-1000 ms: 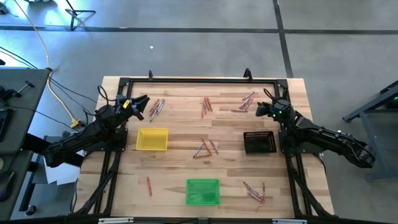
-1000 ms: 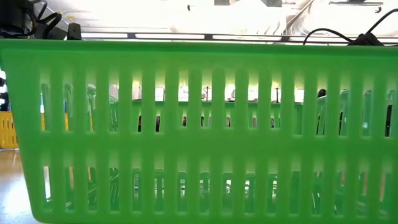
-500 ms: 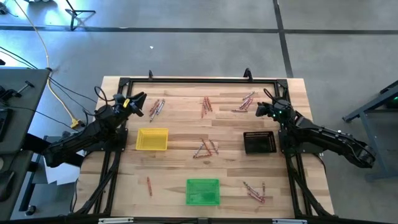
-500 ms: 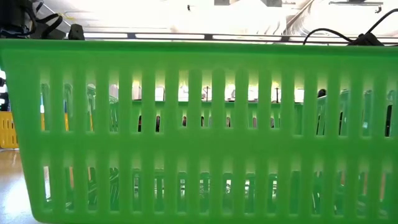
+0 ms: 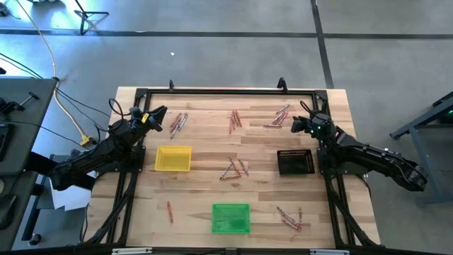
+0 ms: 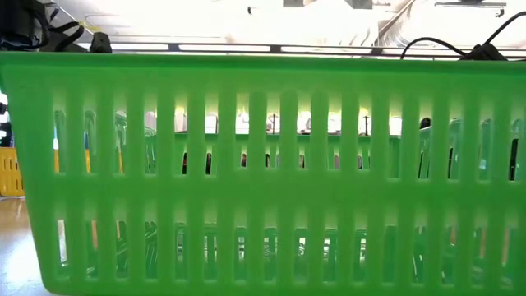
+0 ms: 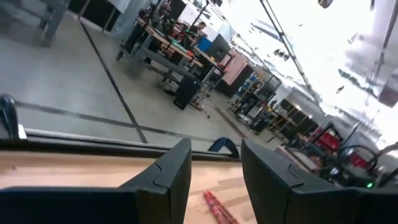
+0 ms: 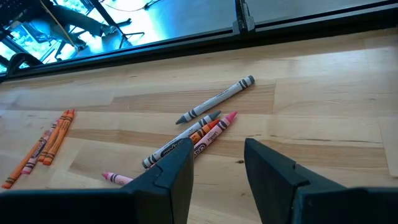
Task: Sort crayons
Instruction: Put the gray crayon into the black bin
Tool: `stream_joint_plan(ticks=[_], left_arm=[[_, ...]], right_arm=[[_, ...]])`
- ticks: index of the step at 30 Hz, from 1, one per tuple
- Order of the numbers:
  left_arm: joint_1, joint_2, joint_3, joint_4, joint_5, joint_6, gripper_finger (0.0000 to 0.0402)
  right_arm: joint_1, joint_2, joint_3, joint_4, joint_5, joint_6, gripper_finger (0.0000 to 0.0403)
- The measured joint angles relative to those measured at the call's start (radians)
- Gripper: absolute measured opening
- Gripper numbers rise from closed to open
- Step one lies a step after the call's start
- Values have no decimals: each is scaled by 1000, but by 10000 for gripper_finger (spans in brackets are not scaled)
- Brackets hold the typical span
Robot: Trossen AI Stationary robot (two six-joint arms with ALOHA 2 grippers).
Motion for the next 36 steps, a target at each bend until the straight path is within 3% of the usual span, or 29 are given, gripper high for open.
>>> stream_joint_plan(ticks=[10, 19, 22, 31, 36], left_arm=[[0, 0, 0, 24, 208, -126, 126], [0, 0, 0, 23, 138, -121, 126], [0, 0, 0, 15, 124, -103, 126], [0, 0, 0, 3, 4, -50, 126], [0, 0, 0, 0, -7, -39, 126]], right_arm=[[0, 0, 0, 0, 0, 0, 138], [0, 0, 0, 0, 0, 0, 138], [0, 0, 0, 10, 65, 4, 138], [0, 0, 0, 27, 68, 160, 138], [0, 0, 0, 27, 105, 167, 138]])
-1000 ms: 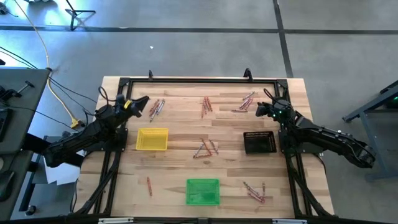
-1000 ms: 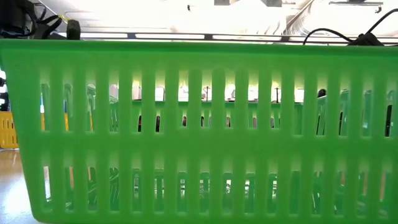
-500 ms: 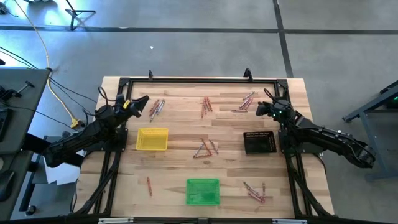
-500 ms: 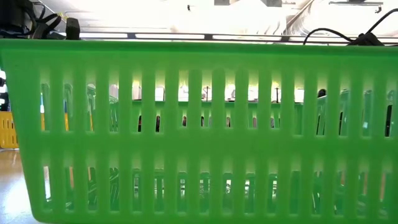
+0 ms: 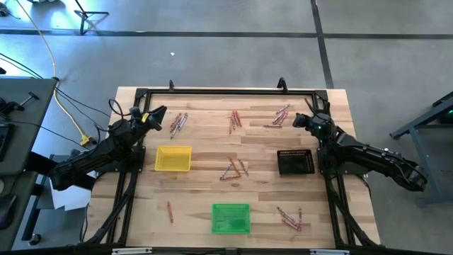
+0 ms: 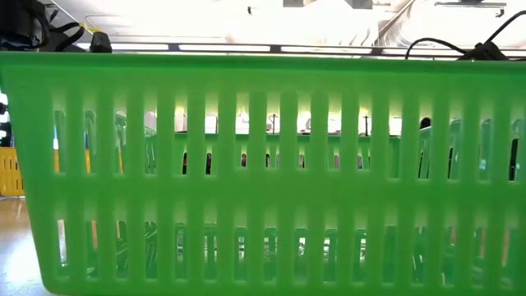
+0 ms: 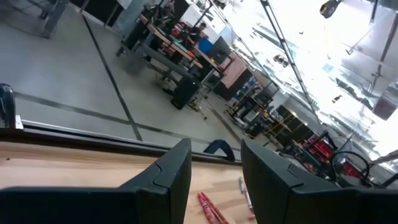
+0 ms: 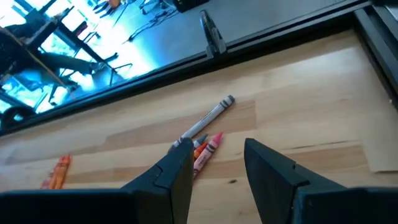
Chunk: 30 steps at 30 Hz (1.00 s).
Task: Sort crayons
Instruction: Put the gray crayon into the black bin
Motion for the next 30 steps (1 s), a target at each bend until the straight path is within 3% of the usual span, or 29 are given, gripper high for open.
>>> stream_joint_plan(ticks=[13, 21, 25, 30], left_arm=[[0, 0, 0, 0, -2, 6, 126], [0, 0, 0, 9, -101, -75, 126], [0, 0, -1, 41, -102, -89, 126], [0, 0, 0, 151, -74, -46, 126]], right_arm=[[0, 0, 0, 8, 18, 79, 138], [0, 0, 8, 115, -188, 120, 138], [0, 5, 114, 43, -228, 13, 138], [-7, 80, 321, -223, -217, -217, 138]])
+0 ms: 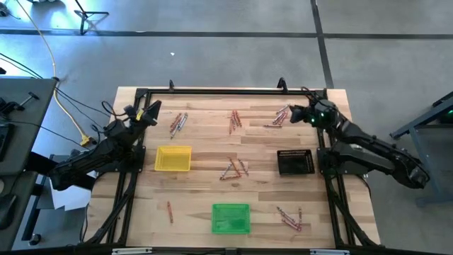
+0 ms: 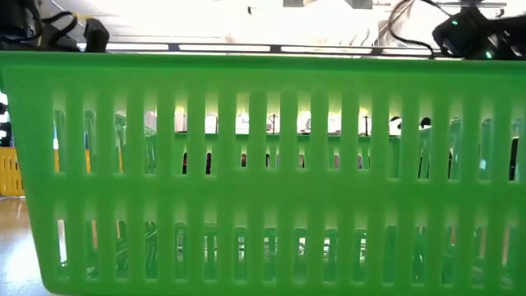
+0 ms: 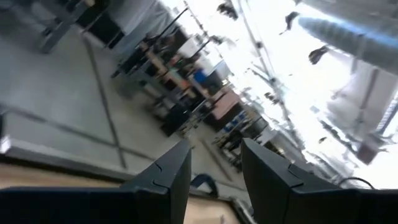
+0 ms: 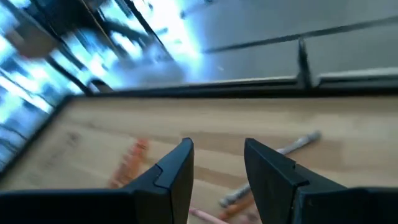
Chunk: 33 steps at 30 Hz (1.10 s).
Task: Sort crayons
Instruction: Put the gray crayon into the black bin
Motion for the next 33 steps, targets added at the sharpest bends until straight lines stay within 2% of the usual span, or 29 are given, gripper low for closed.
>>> stream_joint_plan(ticks=[4, 7, 16, 25, 33], left_arm=[[0, 27, 51, 3, 32, 40, 126], [0, 86, 121, 0, 64, 91, 126], [0, 401, 409, -69, 82, 359, 126], [0, 675, 639, -194, 82, 411, 126], [0, 772, 760, -289, 81, 464, 126]], right_arm=[[-39, 113, 161, -242, -3, -143, 138], [-73, 200, 266, -337, -15, -218, 138], [-162, 426, 528, -556, -57, -457, 138], [-195, 656, 654, -689, -95, -690, 138], [-194, 808, 725, -769, -98, -947, 138]])
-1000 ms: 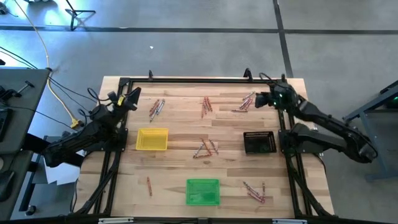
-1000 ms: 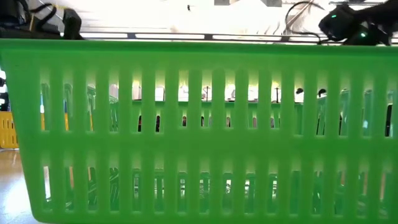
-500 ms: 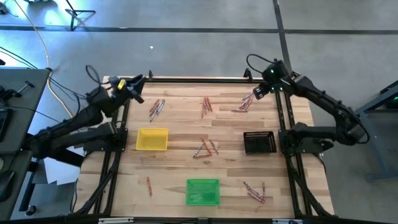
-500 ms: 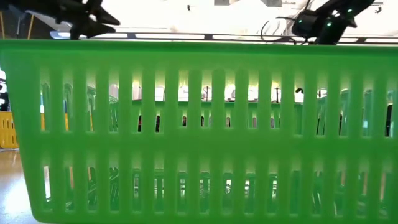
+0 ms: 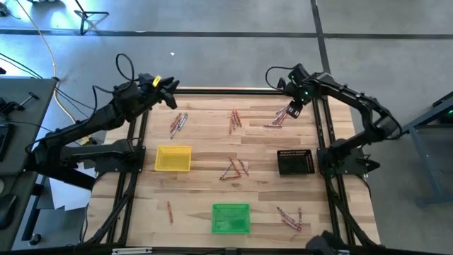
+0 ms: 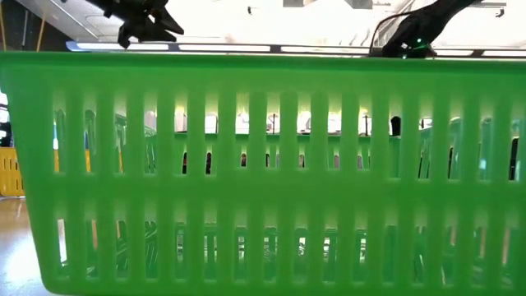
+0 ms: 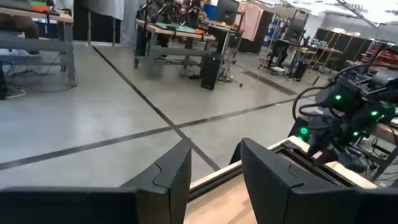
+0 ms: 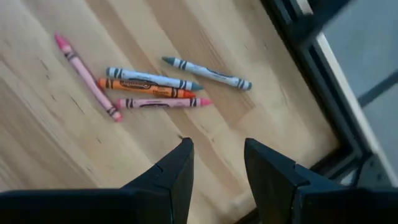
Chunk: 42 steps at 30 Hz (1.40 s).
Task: Sort crayons
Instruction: Put the gray crayon into the black bin
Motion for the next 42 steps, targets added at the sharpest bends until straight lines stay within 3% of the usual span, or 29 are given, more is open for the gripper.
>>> stream_joint_plan(ticks=[7, 12, 16, 23, 36, 42], left_arm=[[0, 7, 14, 3, 0, 0, 126], [0, 7, 14, 3, -5, 0, 126], [0, 7, 14, 3, -5, 0, 126], [0, 7, 14, 3, -7, -1, 126], [0, 7, 14, 3, -8, -1, 126], [0, 7, 14, 3, -7, -1, 126]], right_arm=[[29, 72, 16, 77, 8, -340, 138], [55, 146, 17, 129, 44, -453, 138], [66, 204, 17, 160, 118, -462, 138], [81, 266, 16, 187, 153, -509, 138], [91, 280, 16, 223, 149, -643, 138], [91, 280, 16, 223, 146, -606, 138]])
